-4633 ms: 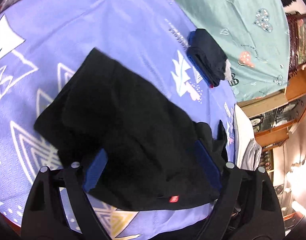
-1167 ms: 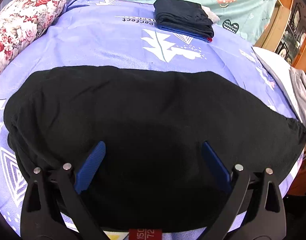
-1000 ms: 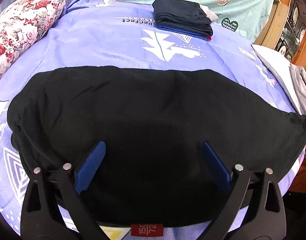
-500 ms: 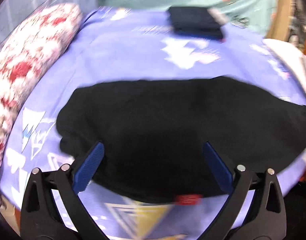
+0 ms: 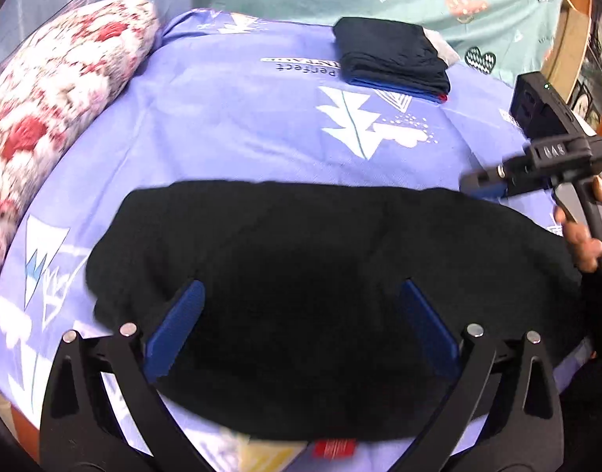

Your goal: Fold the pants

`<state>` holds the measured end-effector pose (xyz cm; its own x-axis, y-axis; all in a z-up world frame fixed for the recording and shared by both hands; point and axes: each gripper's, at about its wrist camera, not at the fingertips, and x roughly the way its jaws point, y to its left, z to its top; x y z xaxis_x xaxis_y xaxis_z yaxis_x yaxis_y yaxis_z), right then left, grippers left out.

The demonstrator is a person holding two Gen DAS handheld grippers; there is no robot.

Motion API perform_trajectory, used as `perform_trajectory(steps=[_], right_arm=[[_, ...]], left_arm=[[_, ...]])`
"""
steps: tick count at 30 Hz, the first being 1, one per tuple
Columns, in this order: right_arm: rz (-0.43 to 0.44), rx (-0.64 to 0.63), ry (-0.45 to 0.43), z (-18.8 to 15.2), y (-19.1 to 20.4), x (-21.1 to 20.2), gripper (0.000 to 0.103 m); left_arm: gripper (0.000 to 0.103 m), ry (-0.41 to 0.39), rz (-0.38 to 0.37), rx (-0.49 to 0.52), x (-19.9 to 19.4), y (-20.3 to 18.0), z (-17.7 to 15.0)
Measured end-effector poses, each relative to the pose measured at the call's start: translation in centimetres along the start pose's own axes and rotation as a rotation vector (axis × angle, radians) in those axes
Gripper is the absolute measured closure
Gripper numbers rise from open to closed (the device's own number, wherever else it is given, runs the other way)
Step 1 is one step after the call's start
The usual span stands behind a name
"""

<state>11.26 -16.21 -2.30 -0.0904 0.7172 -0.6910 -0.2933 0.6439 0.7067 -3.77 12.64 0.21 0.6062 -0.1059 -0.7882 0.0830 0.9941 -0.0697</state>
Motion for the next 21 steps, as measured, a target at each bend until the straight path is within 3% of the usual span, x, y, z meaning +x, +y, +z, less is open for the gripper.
perform_trajectory(steps=[5,6,12,17,21], right_arm=[[0.260,0.084,0.153,-2.0,-0.8,0.0,0.036],[0.275,0.091,0.157,-1.9,-0.9,0.1,0.035],[0.219,0.142,0.184,-0.8,-1.6,2.6,0.034],[0.371,0.174,0.201,1.7,-1.0,5.1,0.035],[0.386,0.165,0.068,3.4,-1.0,4.2,0.046]], left_arm=[[0.002,0.068,0.029,0.014,4.7,0.1,-0.2],[0.002,0.101,0.018,0.001,5.6,0.4,-0.5],[0.002,0.050,-0.064,-0.075,4.7,1.9,-0.8],[0.002,0.049,-0.063,-0.067,4.7,1.7,-0.9],[0.002,0.059,-0.069,-0.062,4.9,1.7,-1.0]])
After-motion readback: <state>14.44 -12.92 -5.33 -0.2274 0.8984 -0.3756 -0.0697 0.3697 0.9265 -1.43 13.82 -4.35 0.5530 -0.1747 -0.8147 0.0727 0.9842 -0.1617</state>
